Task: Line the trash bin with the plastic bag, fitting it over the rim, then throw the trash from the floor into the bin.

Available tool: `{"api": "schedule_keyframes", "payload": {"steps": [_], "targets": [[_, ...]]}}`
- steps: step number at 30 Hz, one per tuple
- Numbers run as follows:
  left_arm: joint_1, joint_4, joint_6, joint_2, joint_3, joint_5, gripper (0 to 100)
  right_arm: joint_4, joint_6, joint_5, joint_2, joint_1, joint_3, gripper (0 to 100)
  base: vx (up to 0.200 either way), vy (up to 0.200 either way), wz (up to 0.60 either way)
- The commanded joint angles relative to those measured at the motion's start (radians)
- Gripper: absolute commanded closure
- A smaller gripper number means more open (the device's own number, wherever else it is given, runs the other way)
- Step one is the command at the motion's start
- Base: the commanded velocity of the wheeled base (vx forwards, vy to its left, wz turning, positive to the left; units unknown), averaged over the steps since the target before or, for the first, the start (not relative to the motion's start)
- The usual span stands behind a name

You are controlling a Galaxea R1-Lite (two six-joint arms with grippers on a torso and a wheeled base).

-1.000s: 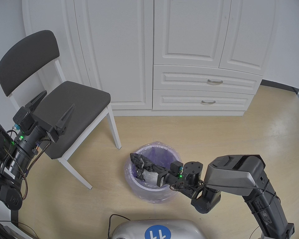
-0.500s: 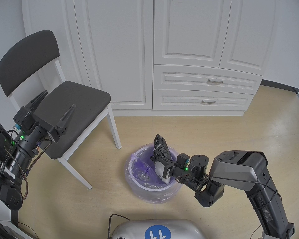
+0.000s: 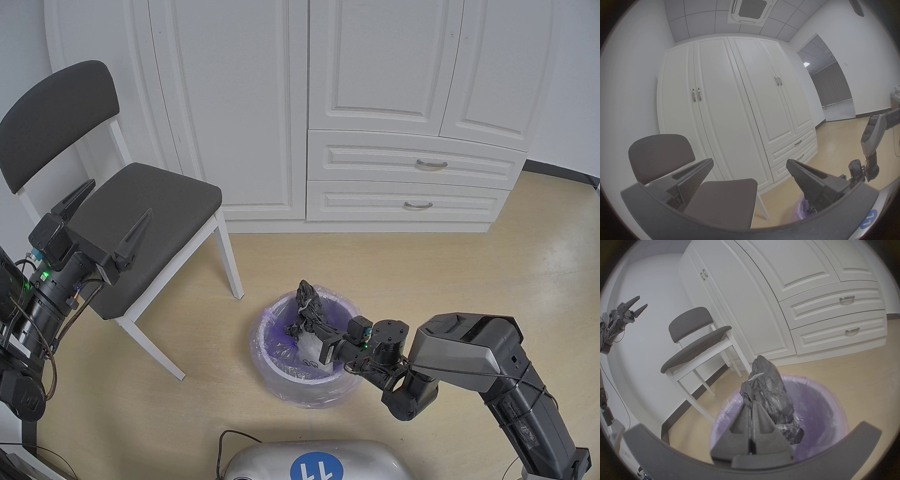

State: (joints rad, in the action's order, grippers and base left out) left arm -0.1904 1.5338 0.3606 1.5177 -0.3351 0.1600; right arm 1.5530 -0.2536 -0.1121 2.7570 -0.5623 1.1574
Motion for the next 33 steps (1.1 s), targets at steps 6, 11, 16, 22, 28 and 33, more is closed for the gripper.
{"api": "schedule_keyframes", "payload": {"steps": [6,11,16,22,28,33], "targets": [[0.005,0.0,0.0,0.004,-0.004,0.0,0,0.018,-0.018,0.012,0.019,-0.005,0.068,100,0.0,0.0,0.0],[0.005,0.0,0.001,0.013,-0.002,0.0,0,0.018,-0.016,0.015,0.049,-0.007,0.074,100,0.0,0.0,0.0],[0.005,0.0,0.001,0.016,-0.002,0.0,0,0.018,-0.013,0.014,0.066,-0.005,0.08,100,0.0,0.0,0.0],[0.005,0.0,0.001,0.018,-0.004,0.0,0,0.018,-0.009,0.014,0.069,-0.004,0.068,100,0.0,0.0,0.0],[0.005,0.002,0.001,0.018,-0.004,0.001,0,0.018,-0.007,0.014,0.079,-0.005,0.053,100,0.0,0.0,0.0],[0.006,0.002,0.001,0.016,-0.004,0.001,0,0.018,-0.01,0.012,0.078,-0.004,0.051,100,0.0,0.0,0.0]]}}
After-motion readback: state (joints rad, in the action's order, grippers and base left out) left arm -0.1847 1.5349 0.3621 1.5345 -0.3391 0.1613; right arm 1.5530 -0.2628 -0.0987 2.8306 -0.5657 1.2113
